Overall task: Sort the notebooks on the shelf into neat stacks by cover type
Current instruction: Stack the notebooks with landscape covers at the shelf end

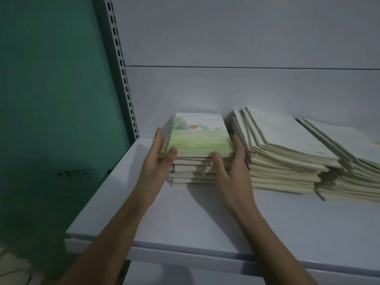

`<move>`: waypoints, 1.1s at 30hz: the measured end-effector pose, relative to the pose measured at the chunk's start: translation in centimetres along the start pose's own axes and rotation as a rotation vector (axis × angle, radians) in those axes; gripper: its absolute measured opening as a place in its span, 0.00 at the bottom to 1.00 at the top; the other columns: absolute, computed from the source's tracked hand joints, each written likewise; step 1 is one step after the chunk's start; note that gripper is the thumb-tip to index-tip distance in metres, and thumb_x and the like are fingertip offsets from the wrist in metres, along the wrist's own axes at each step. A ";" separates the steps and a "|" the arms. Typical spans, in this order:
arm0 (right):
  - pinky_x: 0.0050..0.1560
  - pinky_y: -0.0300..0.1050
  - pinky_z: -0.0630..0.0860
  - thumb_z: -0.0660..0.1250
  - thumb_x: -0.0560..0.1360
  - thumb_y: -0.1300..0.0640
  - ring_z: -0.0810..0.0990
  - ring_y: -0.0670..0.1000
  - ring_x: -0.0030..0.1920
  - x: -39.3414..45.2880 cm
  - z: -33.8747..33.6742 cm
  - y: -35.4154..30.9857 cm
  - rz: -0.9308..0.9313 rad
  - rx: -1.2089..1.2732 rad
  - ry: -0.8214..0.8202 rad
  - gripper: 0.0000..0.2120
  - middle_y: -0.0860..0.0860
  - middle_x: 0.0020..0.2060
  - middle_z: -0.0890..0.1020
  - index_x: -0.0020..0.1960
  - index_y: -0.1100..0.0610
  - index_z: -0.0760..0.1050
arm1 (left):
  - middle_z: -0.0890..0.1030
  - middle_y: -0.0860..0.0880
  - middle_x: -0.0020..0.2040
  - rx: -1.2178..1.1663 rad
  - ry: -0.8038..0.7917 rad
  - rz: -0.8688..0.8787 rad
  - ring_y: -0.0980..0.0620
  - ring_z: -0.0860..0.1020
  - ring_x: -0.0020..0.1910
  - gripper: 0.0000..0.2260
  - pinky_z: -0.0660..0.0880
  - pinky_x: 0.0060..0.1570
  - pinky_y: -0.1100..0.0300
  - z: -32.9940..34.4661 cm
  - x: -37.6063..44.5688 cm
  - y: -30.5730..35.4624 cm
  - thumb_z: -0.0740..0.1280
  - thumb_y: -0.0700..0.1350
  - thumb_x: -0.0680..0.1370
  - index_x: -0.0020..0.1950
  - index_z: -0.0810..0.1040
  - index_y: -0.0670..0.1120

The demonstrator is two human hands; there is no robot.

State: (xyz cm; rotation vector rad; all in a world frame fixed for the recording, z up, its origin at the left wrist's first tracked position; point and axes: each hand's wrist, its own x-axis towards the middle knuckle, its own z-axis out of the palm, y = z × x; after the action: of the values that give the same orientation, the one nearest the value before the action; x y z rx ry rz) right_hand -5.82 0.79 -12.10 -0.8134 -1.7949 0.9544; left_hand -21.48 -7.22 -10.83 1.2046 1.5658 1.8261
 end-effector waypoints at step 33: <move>0.59 0.47 0.73 0.56 0.81 0.44 0.77 0.46 0.59 -0.1 0.7 0.7 0.123 0.144 0.030 0.16 0.44 0.57 0.80 0.64 0.47 0.73 | 0.80 0.57 0.61 0.123 0.017 -0.009 0.60 0.77 0.61 0.20 0.71 0.63 0.62 0.9 0.2 -2.4 0.70 0.43 0.77 0.68 0.72 0.50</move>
State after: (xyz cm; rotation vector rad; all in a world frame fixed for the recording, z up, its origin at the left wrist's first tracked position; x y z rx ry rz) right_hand -6.37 0.87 -12.98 -0.8499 -1.6449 1.1319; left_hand -21.30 -5.91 -13.06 1.2371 1.7112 1.7610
